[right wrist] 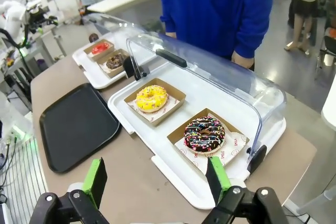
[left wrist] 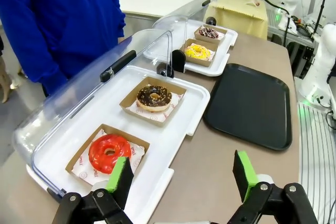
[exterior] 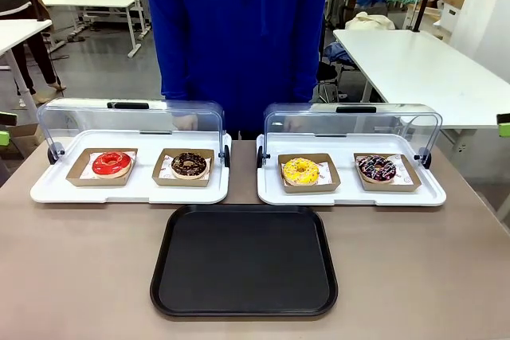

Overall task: Move the third donut from the left to the tray.
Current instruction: Pick up the Paper togo box containing the Donut indicated by the person and place it on the Handle tray.

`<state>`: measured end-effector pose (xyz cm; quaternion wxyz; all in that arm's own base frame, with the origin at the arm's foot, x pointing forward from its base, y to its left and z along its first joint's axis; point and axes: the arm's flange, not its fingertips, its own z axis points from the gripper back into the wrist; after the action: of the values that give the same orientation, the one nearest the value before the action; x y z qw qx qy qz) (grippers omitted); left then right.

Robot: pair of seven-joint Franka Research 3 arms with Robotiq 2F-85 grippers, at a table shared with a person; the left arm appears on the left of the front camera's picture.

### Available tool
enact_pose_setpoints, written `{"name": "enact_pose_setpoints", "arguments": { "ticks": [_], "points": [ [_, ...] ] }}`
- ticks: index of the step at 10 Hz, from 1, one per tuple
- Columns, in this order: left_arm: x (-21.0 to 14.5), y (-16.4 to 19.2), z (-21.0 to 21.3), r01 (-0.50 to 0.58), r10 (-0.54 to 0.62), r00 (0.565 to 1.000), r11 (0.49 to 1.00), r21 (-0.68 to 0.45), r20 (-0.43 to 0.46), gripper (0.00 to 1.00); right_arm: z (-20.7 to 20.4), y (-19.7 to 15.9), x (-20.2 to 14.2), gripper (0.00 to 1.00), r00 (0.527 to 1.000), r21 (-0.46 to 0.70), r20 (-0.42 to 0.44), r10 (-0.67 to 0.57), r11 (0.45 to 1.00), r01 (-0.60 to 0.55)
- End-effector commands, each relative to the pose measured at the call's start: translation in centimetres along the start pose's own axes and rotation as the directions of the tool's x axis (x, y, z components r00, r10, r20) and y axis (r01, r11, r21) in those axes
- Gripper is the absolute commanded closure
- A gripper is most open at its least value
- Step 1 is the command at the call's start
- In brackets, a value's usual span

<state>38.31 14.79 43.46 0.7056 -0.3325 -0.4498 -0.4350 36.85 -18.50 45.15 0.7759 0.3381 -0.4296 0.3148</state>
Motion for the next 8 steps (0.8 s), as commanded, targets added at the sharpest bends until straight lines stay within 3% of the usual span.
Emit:
{"name": "enact_pose_setpoints", "arguments": {
  "ticks": [1, 8],
  "points": [
    [-0.01, 0.0, 0.09, 0.007, -0.007, 1.0, 1.0, -0.01, 0.008, 0.0, 0.04, -0.42, 0.15, 0.0, 0.999, 0.005, 0.03, 0.031, 0.999, -0.032],
    [-0.01, 0.0, 0.09, 0.007, -0.007, 1.0, 1.0, -0.01, 0.008, 0.0, 0.04, -0.42, 0.15, 0.0, 0.999, 0.005, 0.03, 0.031, 0.999, -0.032]
  ]
}}
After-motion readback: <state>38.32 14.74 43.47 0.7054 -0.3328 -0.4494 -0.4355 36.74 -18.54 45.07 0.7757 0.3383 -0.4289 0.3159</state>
